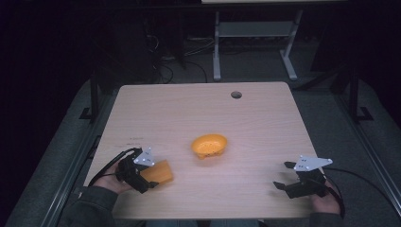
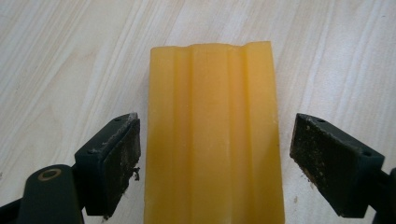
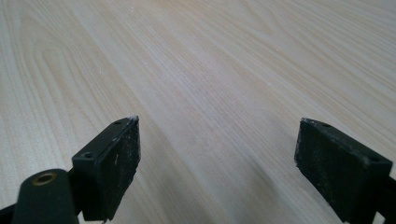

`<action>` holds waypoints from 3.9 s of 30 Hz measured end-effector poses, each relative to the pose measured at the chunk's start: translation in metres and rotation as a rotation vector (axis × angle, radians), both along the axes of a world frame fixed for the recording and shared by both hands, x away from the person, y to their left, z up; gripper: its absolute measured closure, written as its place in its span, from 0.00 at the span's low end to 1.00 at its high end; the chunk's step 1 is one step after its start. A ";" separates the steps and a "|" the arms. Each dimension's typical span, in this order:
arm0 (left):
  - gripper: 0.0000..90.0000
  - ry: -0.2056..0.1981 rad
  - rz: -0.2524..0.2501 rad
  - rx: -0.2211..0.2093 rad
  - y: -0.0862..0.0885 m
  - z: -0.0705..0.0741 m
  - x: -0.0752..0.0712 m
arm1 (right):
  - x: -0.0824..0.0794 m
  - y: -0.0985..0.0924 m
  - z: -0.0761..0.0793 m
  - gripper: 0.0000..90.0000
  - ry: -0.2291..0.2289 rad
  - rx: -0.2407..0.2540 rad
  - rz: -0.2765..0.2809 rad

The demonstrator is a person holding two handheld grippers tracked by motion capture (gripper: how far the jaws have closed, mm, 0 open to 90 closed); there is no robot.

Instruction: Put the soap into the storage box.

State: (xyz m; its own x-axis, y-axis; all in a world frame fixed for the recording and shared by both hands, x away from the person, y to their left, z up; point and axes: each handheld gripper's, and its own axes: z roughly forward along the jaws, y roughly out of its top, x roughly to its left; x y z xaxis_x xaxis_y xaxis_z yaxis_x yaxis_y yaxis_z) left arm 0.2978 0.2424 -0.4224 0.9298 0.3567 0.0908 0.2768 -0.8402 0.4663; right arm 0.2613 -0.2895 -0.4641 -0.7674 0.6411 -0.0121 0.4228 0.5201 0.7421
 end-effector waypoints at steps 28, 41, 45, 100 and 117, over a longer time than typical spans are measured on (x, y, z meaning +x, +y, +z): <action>0.20 0.084 0.004 0.074 -0.014 -0.021 0.014 | -0.001 0.002 0.000 0.15 0.003 0.005 0.011; 0.23 0.101 -0.012 0.075 -0.014 -0.022 0.015 | -0.001 0.001 0.001 0.15 -0.001 0.012 0.011; 0.23 0.117 -0.024 0.058 -0.014 -0.021 0.014 | -0.001 0.000 0.002 0.15 -0.012 0.020 0.009; 0.23 0.036 -0.163 0.019 -0.065 0.045 0.061 | -0.003 -0.002 0.005 0.15 -0.022 0.055 0.011; 0.23 0.032 -0.189 0.013 -0.084 0.056 0.077 | -0.003 -0.003 0.005 0.15 -0.023 0.057 0.012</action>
State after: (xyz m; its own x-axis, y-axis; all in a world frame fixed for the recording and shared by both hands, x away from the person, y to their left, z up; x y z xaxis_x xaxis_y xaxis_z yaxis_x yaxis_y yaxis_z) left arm 0.3744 0.1587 -0.3665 0.9826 0.1744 0.0636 0.1280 -0.8845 0.4487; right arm 0.2586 -0.2921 -0.4589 -0.7748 0.6322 0.0064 0.3993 0.4814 0.7802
